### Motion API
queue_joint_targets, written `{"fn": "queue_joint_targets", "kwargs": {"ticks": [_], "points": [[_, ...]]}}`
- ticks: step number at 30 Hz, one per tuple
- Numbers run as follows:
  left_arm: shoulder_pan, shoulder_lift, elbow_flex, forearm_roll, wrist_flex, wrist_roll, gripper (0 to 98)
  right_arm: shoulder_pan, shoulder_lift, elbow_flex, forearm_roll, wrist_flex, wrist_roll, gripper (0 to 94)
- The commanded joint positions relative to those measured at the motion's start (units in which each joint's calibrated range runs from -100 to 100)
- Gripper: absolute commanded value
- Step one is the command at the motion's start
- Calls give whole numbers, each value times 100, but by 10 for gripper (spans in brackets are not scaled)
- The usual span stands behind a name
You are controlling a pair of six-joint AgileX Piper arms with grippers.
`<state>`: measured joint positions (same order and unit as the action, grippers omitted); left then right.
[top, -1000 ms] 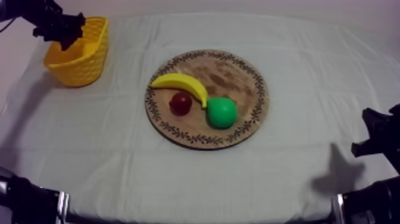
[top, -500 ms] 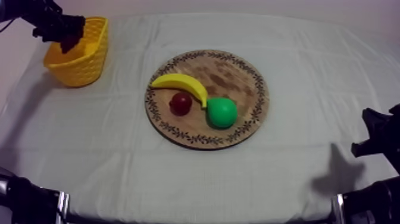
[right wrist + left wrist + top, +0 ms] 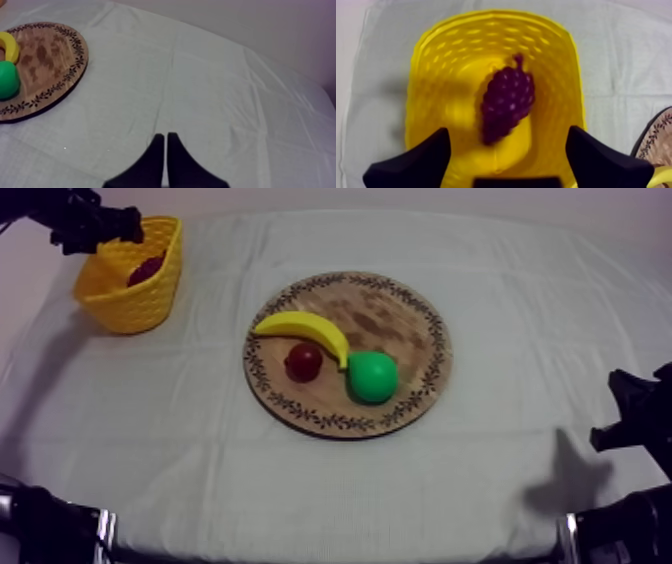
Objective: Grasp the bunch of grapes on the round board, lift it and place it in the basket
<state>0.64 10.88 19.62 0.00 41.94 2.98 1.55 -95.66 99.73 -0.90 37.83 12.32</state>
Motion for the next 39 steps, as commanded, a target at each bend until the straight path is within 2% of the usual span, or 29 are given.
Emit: {"fn": "queue_joint_targets", "kwargs": {"ticks": [1,11,20,28,33,39], "points": [[5,-181,243,-28,-120,39,784,-2,-1,4,0,-1,1,2],[196,-1526,1587,-31,-501,127,530,-2,-1,4,0,-1,1,2],[261,-3047,2892,-33,-577,139,369,-2,-1,4,0,-1,1,2],[101,-4428,3790,-28,-462,-19,66,-2,-1,4,0,-1,1,2],[-29,-5393,4438,-32,-304,-159,11,-2,-1,4,0,-1,1,2],[-15,-6623,5334,-26,-298,-128,1,-2,-1,4,0,-1,1,2]]}}
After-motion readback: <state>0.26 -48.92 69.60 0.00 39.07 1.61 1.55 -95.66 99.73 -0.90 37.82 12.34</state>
